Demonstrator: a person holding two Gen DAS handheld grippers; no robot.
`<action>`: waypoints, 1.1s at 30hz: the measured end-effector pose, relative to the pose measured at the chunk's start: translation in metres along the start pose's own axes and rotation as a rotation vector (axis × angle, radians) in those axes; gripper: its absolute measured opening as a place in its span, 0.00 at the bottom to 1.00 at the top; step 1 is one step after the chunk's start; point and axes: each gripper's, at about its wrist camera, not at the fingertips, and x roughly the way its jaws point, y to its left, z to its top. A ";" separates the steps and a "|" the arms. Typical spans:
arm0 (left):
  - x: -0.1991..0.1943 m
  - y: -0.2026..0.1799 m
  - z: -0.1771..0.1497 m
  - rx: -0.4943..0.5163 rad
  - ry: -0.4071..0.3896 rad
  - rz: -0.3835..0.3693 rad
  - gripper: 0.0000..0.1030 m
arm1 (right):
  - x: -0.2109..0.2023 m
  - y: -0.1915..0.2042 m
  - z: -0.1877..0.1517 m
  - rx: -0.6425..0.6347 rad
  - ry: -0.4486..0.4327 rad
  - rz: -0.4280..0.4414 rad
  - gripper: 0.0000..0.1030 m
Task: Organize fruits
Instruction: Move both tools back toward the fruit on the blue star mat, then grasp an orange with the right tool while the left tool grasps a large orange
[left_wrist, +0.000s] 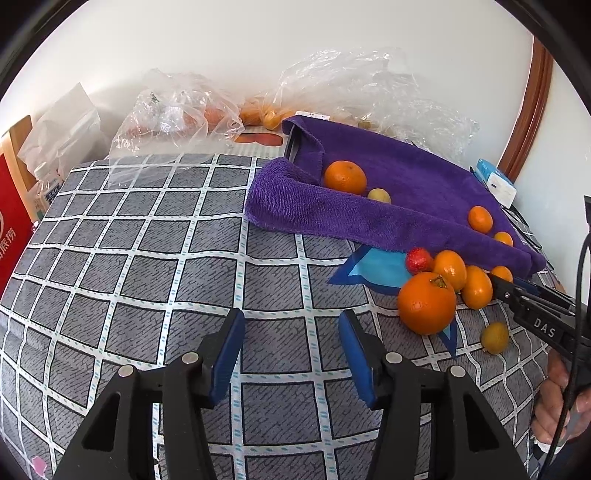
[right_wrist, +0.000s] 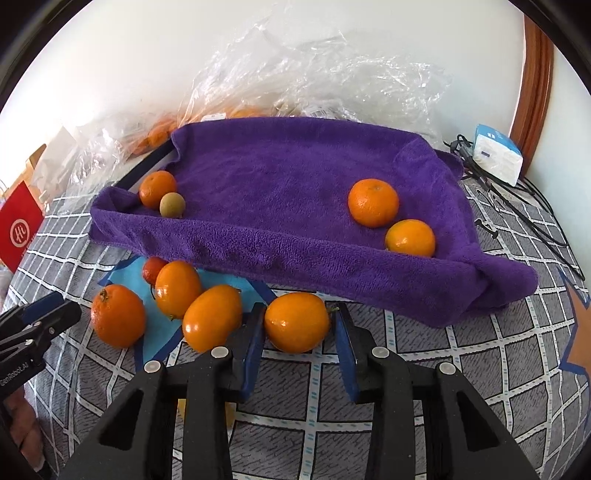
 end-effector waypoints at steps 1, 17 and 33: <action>0.000 0.000 0.000 -0.002 -0.001 -0.001 0.49 | -0.003 -0.002 -0.001 0.007 -0.003 -0.001 0.35; 0.002 -0.004 0.000 0.013 0.012 -0.022 0.67 | -0.027 -0.041 -0.040 0.068 0.017 -0.006 0.35; -0.015 -0.014 -0.013 -0.013 -0.013 -0.067 0.69 | -0.035 -0.039 -0.047 0.041 -0.029 -0.036 0.35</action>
